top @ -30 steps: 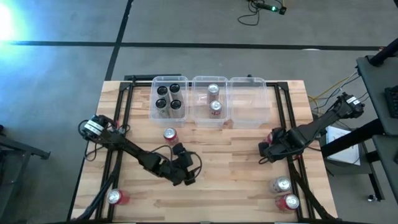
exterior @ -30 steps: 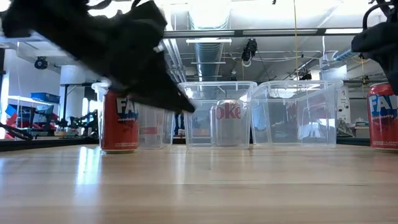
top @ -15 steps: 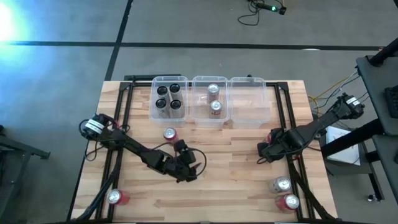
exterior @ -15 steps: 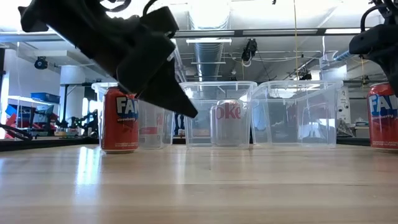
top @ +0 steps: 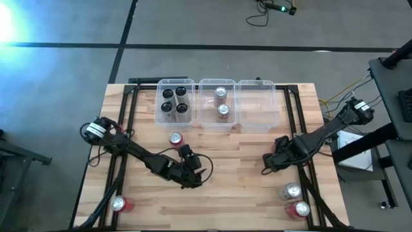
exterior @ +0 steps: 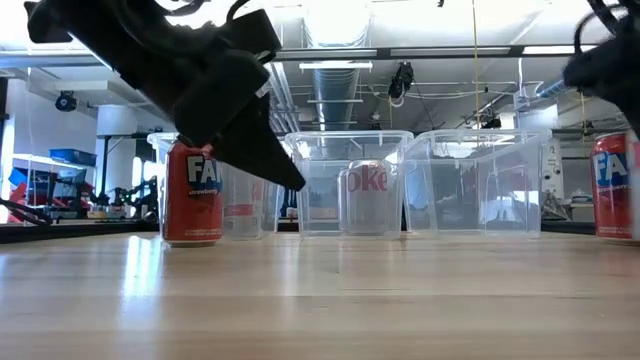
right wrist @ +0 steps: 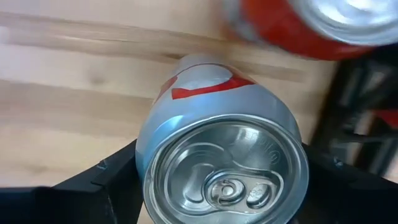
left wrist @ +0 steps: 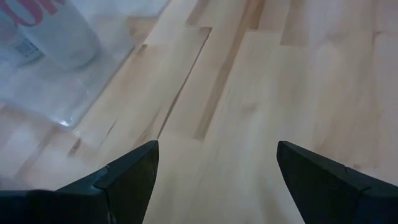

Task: Sort soda cans
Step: Put the top red-silver soda can into the middle transparent bin

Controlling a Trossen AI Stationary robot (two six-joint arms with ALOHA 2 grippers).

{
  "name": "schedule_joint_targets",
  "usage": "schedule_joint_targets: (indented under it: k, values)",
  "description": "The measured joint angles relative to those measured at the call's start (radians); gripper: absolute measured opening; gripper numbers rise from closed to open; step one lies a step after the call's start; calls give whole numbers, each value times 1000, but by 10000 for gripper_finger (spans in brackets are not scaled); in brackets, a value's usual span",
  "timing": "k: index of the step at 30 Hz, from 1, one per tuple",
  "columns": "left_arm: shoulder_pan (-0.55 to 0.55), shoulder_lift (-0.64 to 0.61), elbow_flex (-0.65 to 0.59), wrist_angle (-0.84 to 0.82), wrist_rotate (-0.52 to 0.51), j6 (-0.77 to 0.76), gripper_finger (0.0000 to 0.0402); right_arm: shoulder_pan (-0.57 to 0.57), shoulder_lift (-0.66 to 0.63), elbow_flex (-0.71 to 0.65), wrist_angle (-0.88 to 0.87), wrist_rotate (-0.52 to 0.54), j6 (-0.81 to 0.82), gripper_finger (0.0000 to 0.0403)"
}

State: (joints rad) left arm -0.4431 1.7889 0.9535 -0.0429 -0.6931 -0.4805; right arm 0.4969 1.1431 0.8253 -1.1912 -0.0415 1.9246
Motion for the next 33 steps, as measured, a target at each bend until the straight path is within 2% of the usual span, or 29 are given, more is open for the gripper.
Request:
schedule_joint_targets:
  k: [4, 10, 17, 25, 28, 33]
  values:
    - [-9, -32, 0, -65, -4, -21, 310, 0, 21, 81, -3, 50, -63, 296]
    - [-29, -82, -21, -104, -4, -33, 310, -15, 158, 275, -41, 87, -224, 296]
    - [-48, -117, -42, -160, 41, -18, 310, -96, 409, 661, -226, 123, -550, 296]
    - [-87, -120, -39, -165, 65, 5, 310, -282, 626, 1155, -324, 190, -979, 297]
    - [-92, -122, -38, -164, 83, 5, 310, -383, 698, 1308, -319, 234, -1143, 297]
    - [-96, -122, -38, -167, 85, -2, 310, -554, 828, 1531, -320, 234, -1412, 298]
